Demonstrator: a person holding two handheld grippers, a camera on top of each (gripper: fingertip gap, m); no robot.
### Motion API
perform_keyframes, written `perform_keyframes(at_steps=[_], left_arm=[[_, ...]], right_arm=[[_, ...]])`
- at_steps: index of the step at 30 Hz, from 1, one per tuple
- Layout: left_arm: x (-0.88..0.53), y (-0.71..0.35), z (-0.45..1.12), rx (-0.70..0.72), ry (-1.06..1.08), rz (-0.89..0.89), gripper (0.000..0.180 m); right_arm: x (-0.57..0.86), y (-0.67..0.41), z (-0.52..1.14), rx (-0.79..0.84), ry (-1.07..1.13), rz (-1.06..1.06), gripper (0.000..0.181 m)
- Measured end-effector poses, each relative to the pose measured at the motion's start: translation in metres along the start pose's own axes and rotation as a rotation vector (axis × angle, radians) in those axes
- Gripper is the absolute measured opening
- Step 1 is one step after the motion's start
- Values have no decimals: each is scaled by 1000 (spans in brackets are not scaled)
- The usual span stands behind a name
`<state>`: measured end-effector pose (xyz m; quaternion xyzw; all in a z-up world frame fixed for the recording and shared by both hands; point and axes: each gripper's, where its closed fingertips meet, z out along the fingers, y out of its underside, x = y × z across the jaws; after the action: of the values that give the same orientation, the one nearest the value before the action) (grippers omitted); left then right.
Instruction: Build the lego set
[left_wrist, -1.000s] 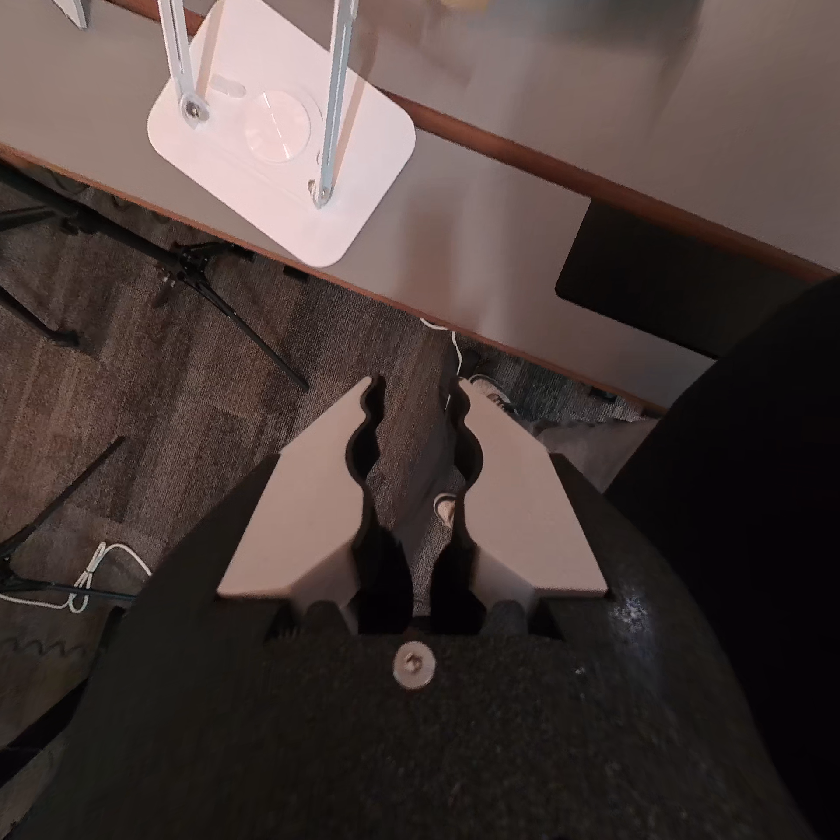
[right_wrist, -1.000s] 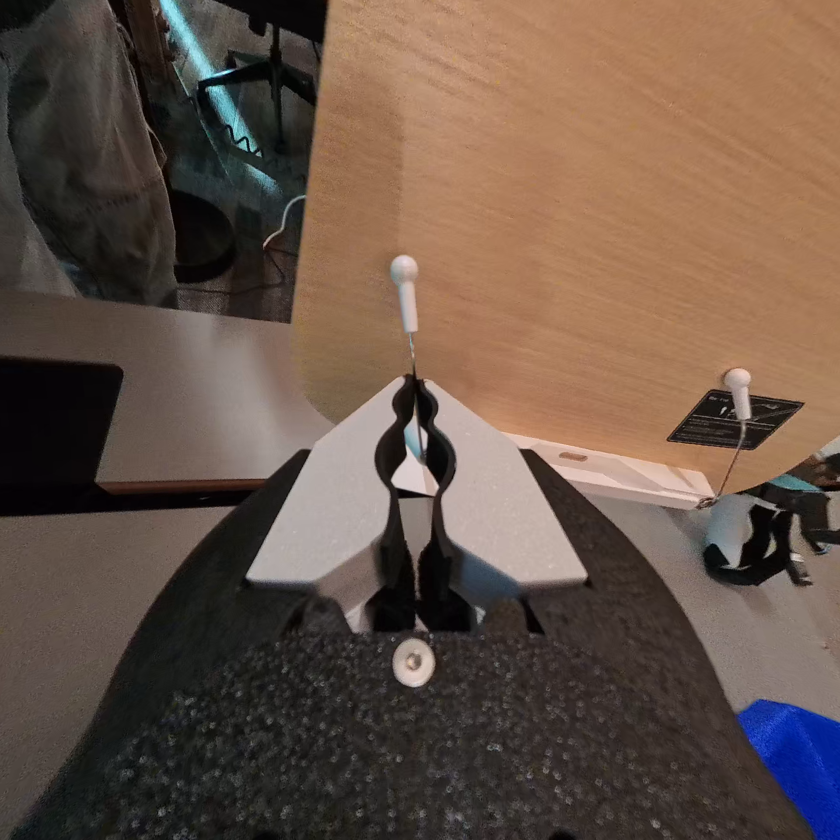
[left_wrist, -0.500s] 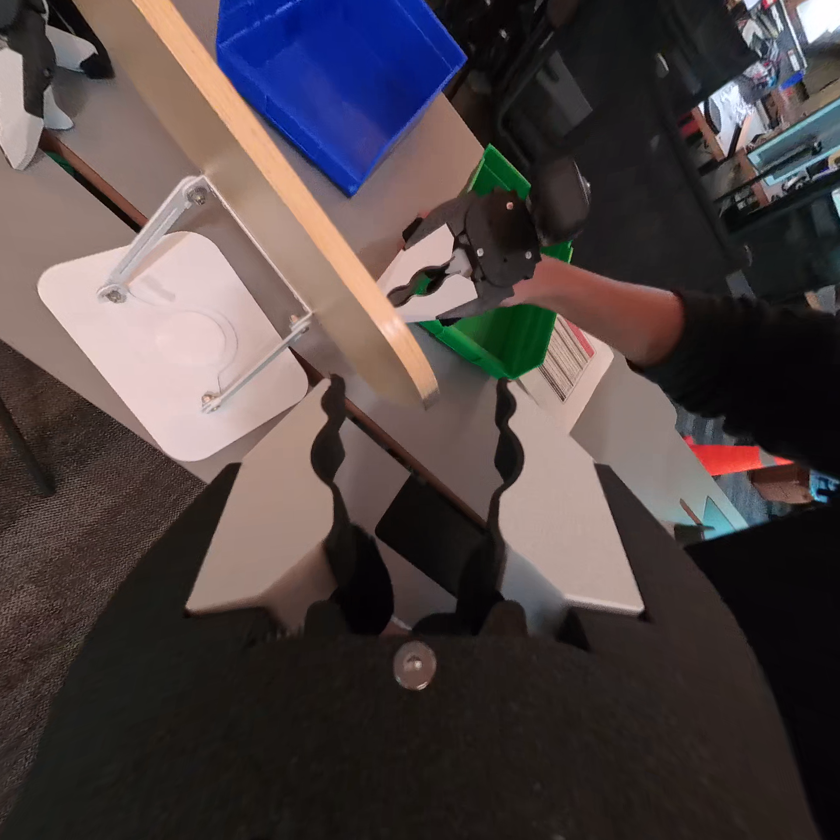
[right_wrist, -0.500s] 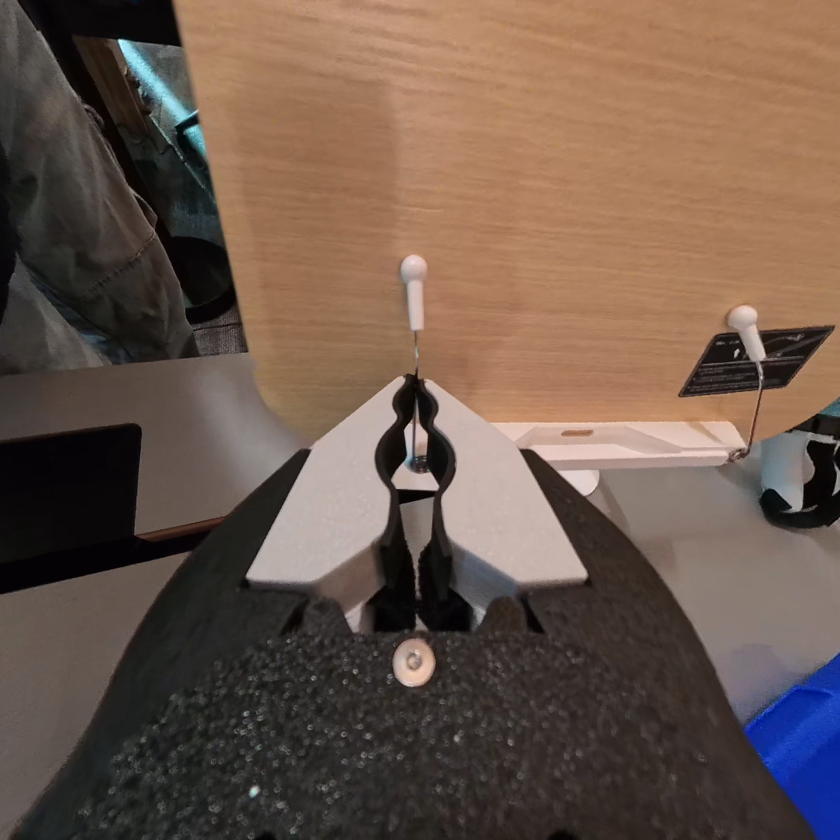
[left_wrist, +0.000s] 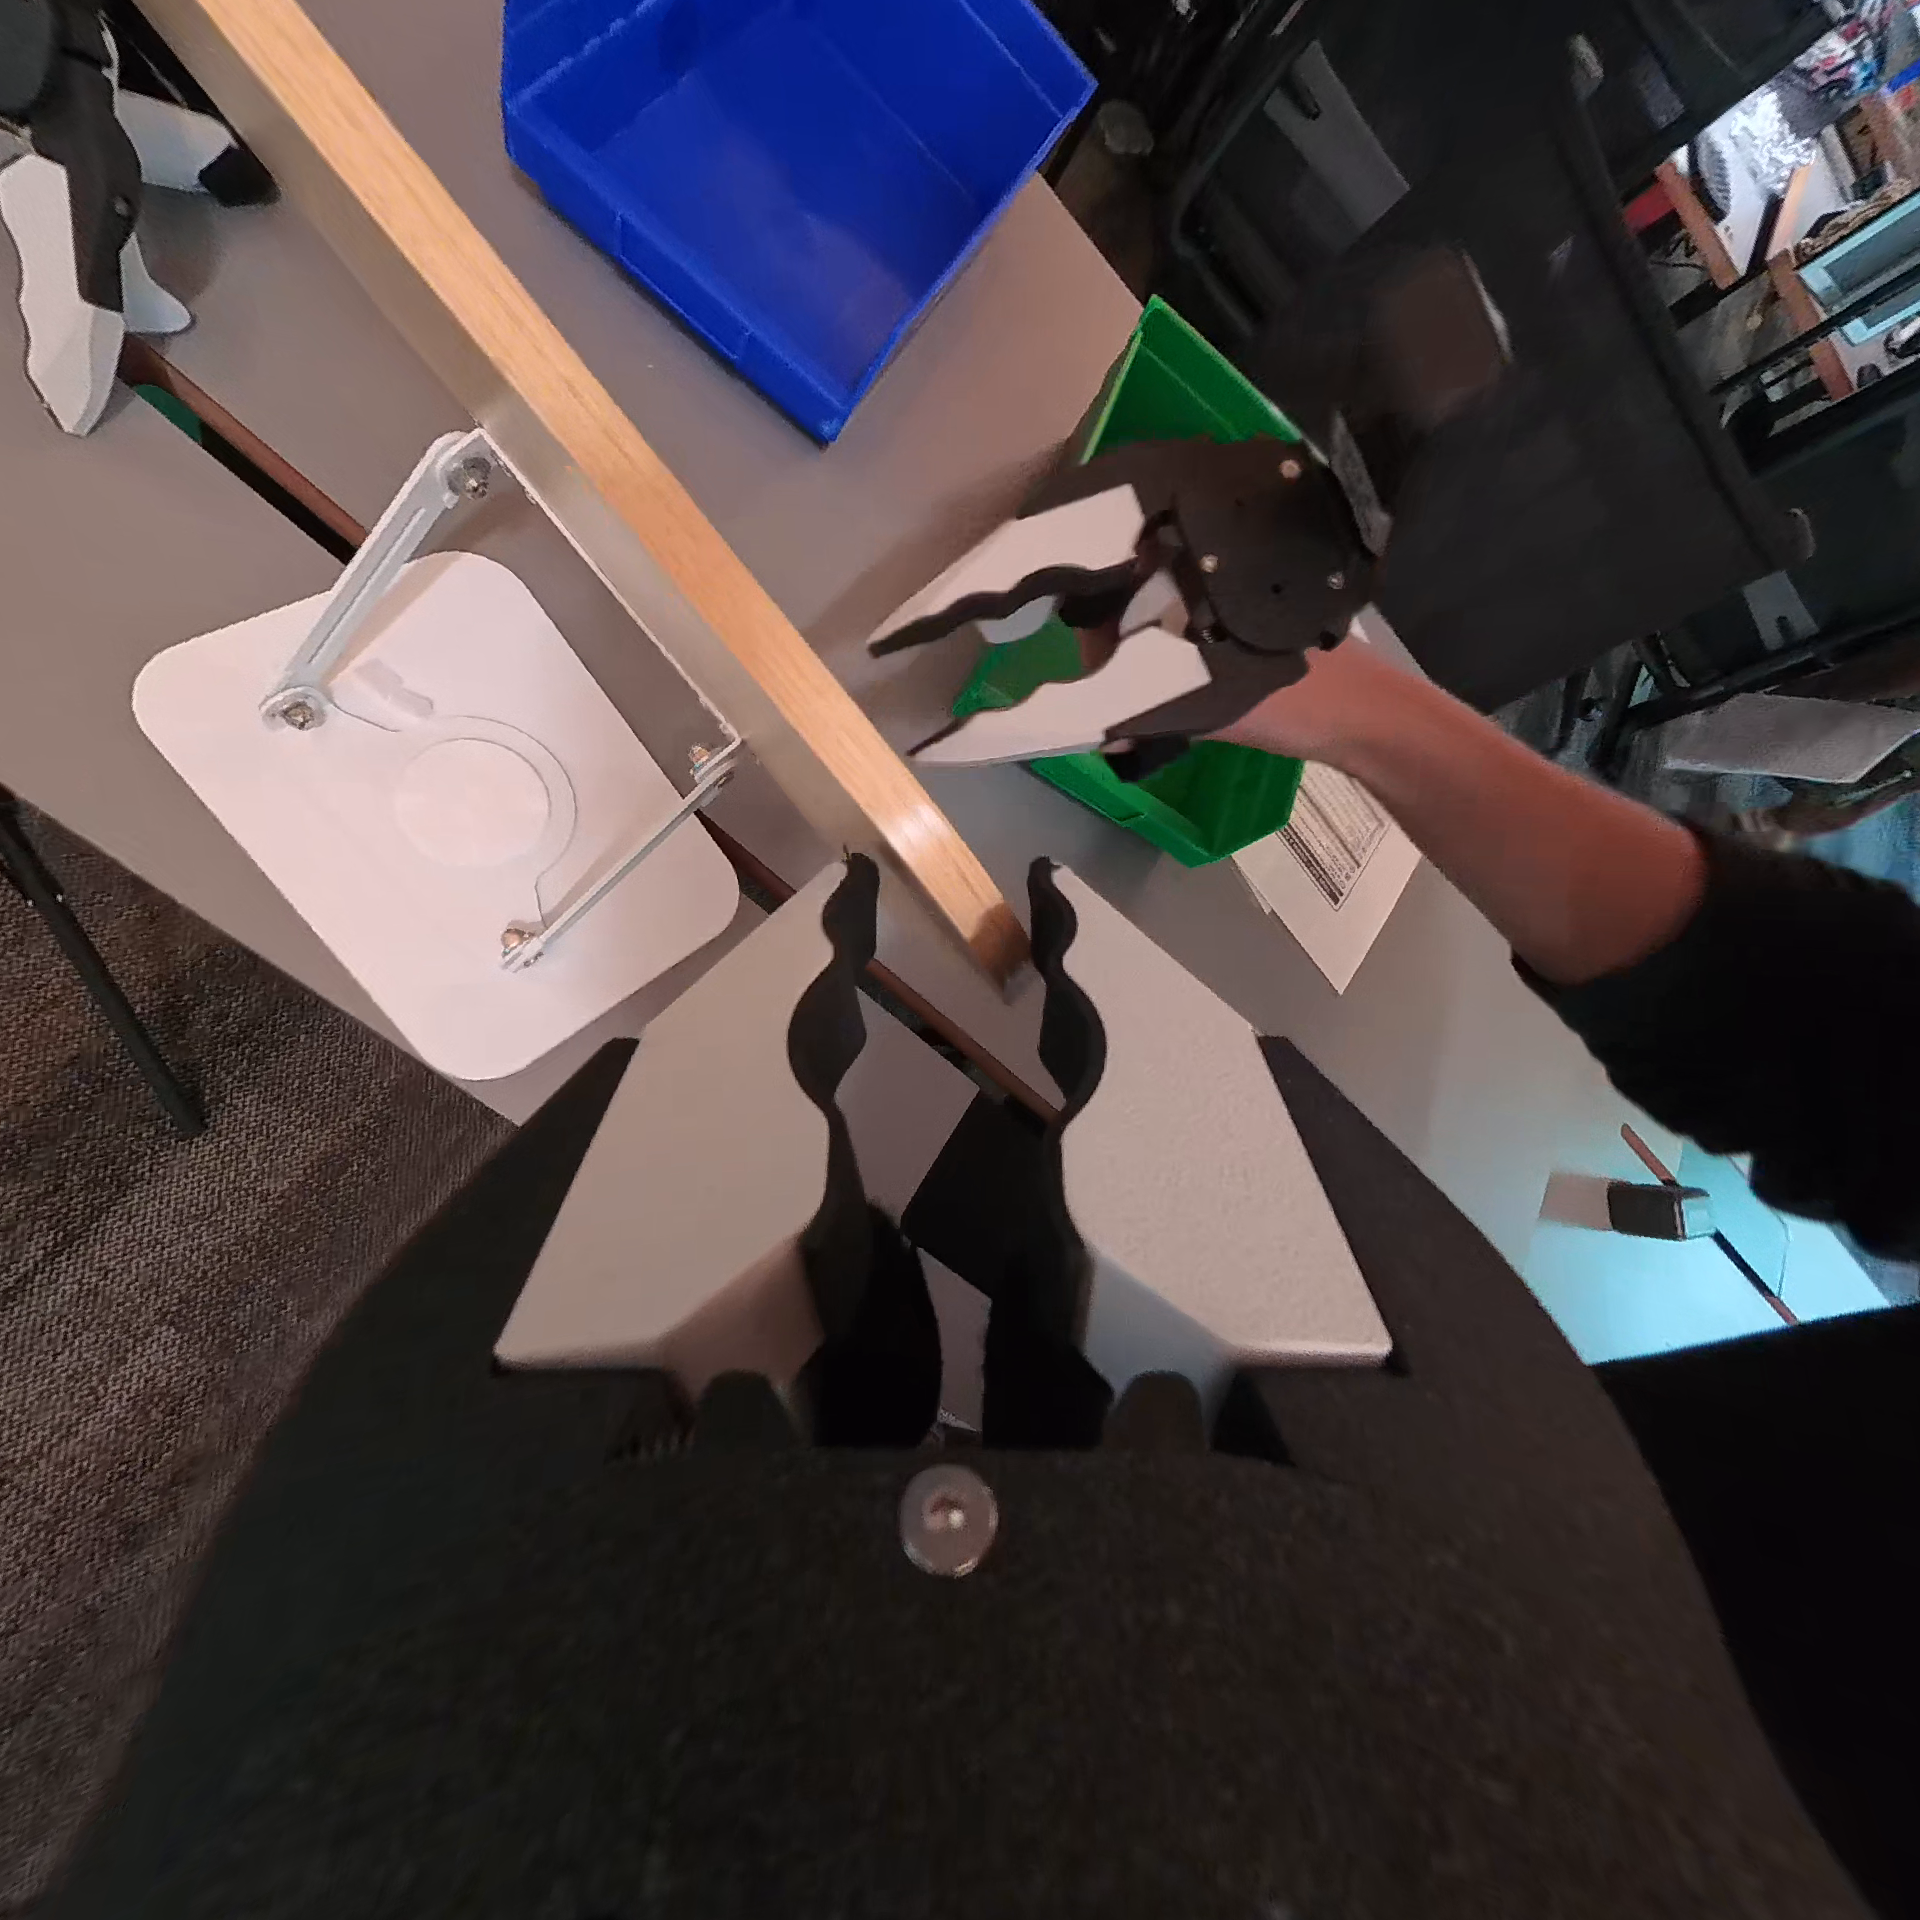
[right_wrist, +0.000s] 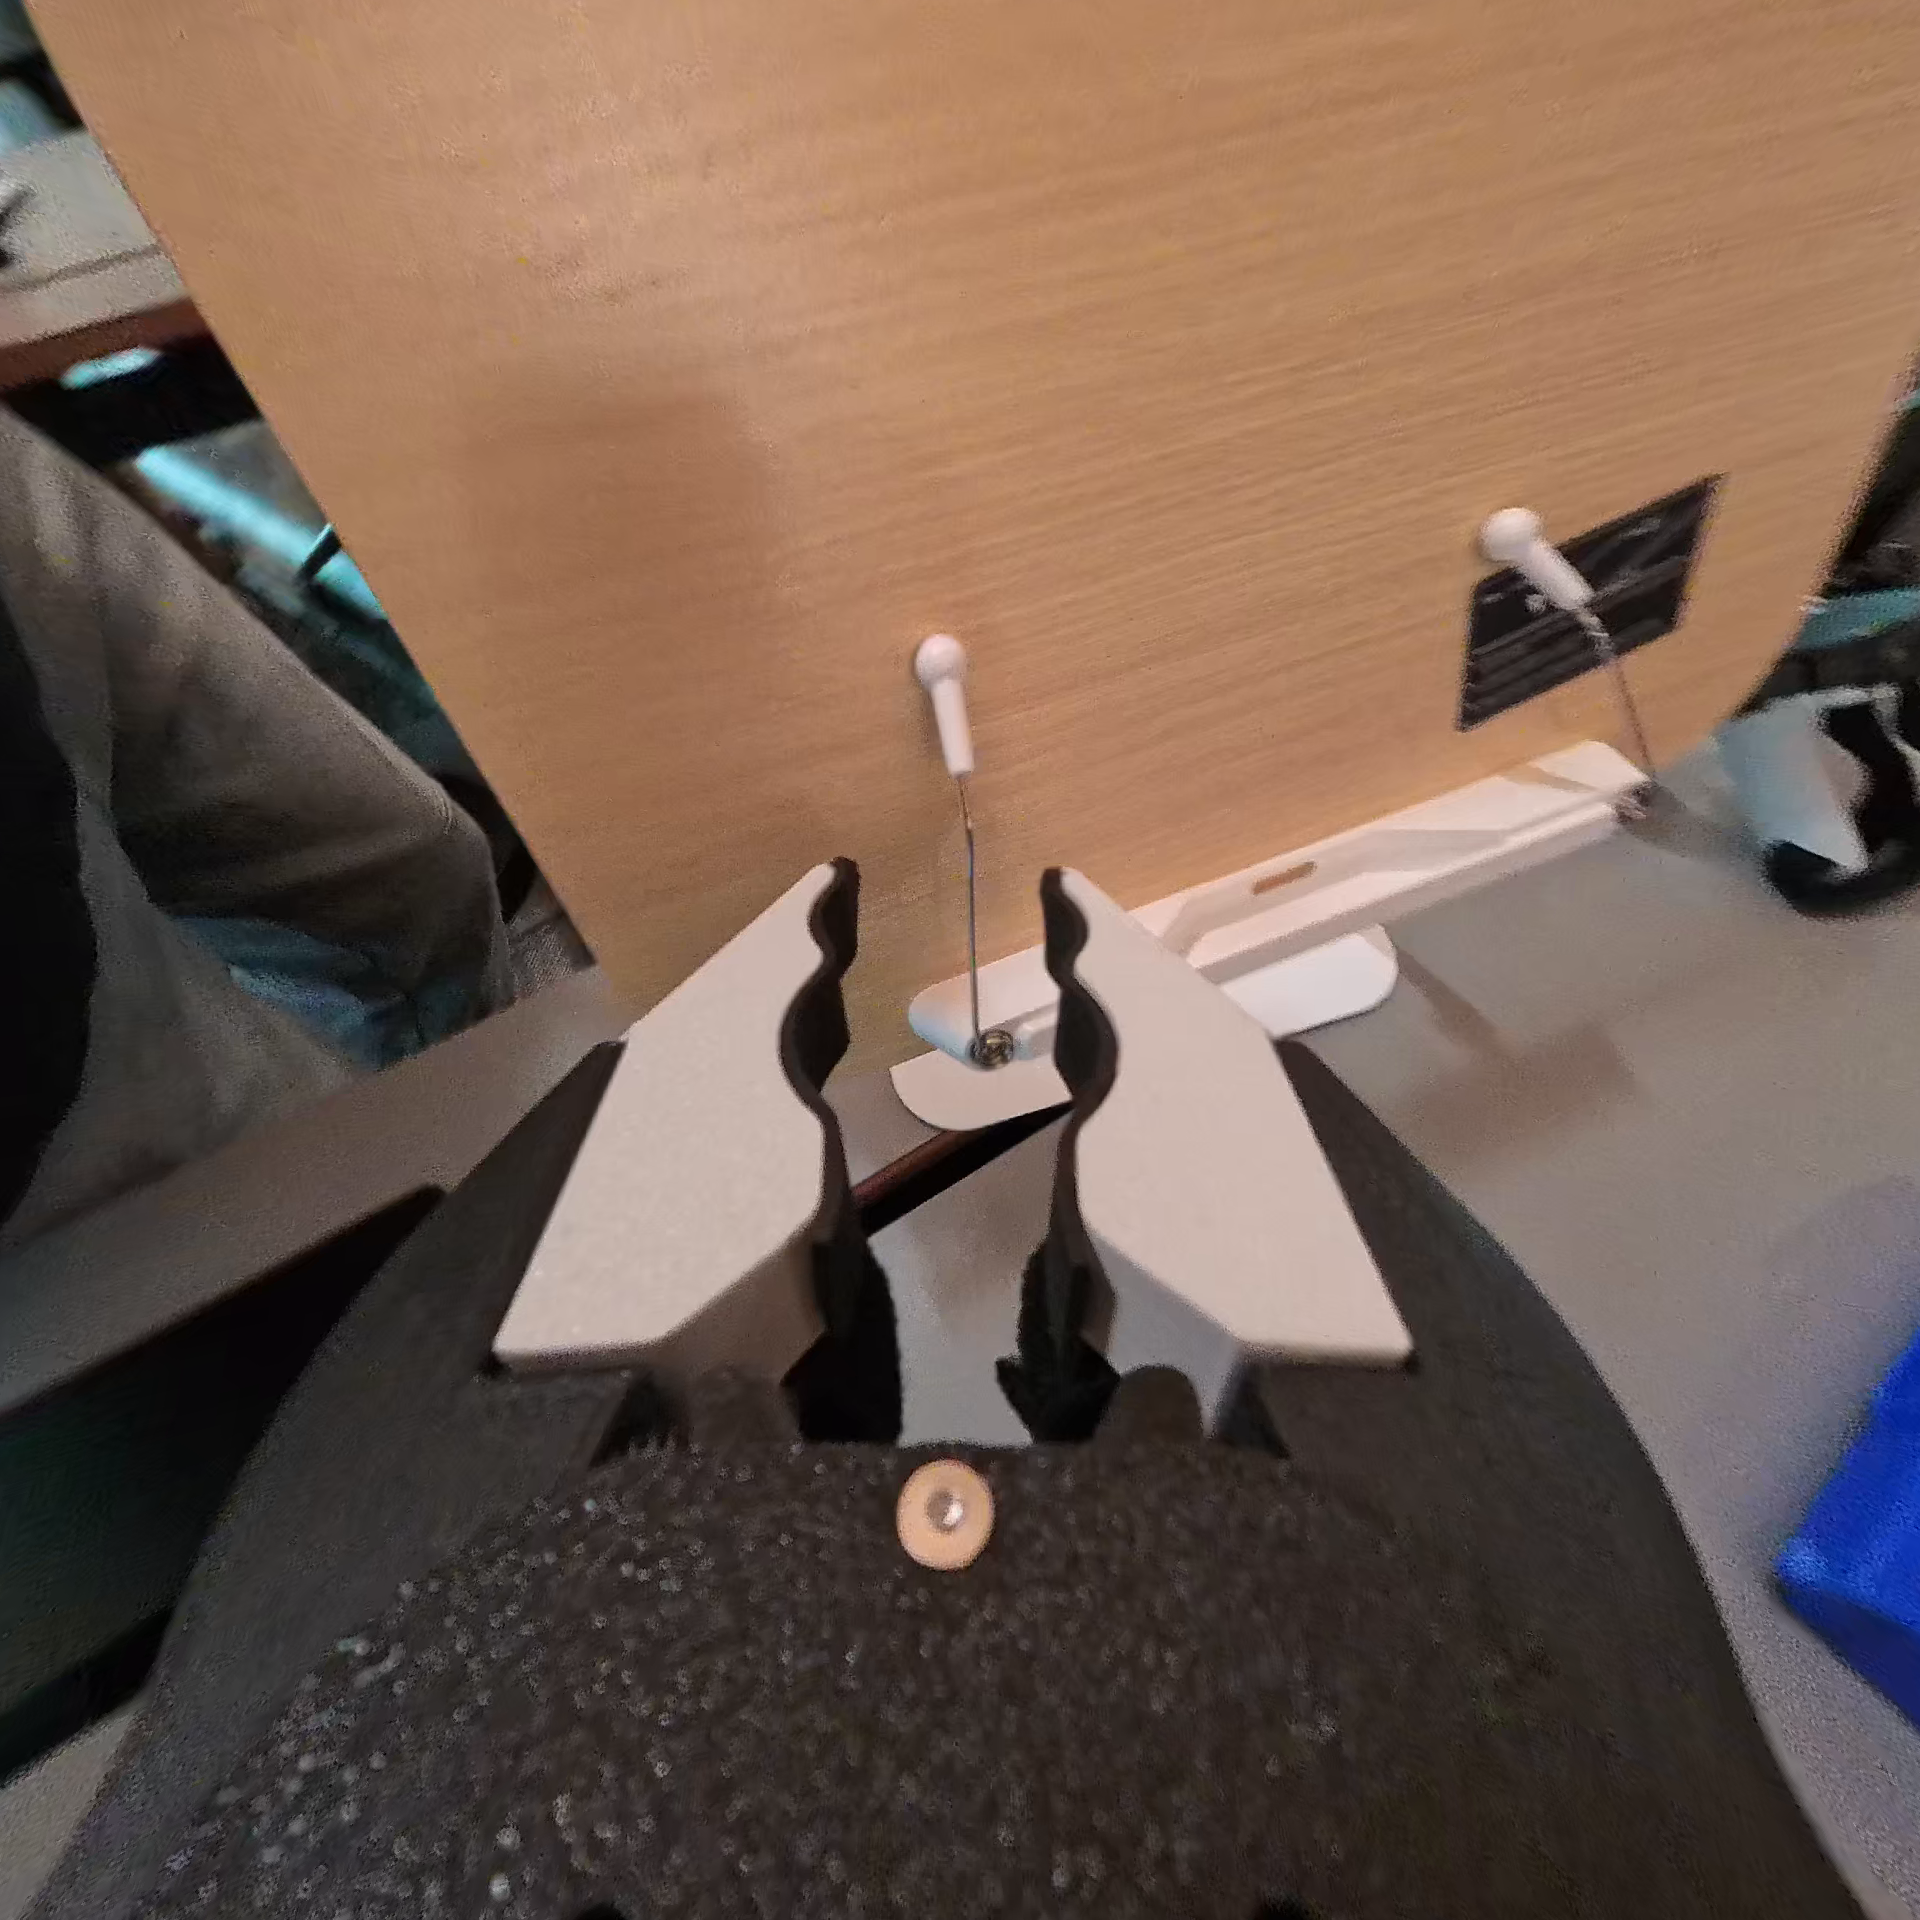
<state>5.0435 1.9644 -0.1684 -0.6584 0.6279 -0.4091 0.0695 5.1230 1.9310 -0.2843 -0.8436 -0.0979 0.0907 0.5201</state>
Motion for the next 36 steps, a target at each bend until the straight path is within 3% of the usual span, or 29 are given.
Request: perform_keyframes(at_steps=[3,6,10,13,16,19,23,27,32,36], left_arm=[[-3,-1,-20,35,41,49,38],[-34,0,-43,71,34,103,38],[-114,25,-22,-52,-5,310,43],[-175,30,26,-91,13,414,38],[-214,18,81,-95,122,549,64],[-263,21,135,-249,160,689,79],[-296,22,178,-380,279,737,88],[-297,25,202,-414,397,762,80],[-296,30,215,-372,366,831,67],[-293,38,212,-334,338,847,68]], right_arm=[[-7,-17,-32,74,143,114,53],[-32,-40,-63,158,269,222,58],[-78,-80,-75,261,364,323,61],[-103,-101,-54,182,485,315,63],[-106,-113,-24,109,660,336,63],[-97,-105,0,-5,900,412,61],[-76,-94,9,-105,1236,479,40],[-57,-86,6,-328,1461,448,21],[-50,-79,10,-304,1295,582,13],[-48,-71,-6,-393,1265,553,14]])
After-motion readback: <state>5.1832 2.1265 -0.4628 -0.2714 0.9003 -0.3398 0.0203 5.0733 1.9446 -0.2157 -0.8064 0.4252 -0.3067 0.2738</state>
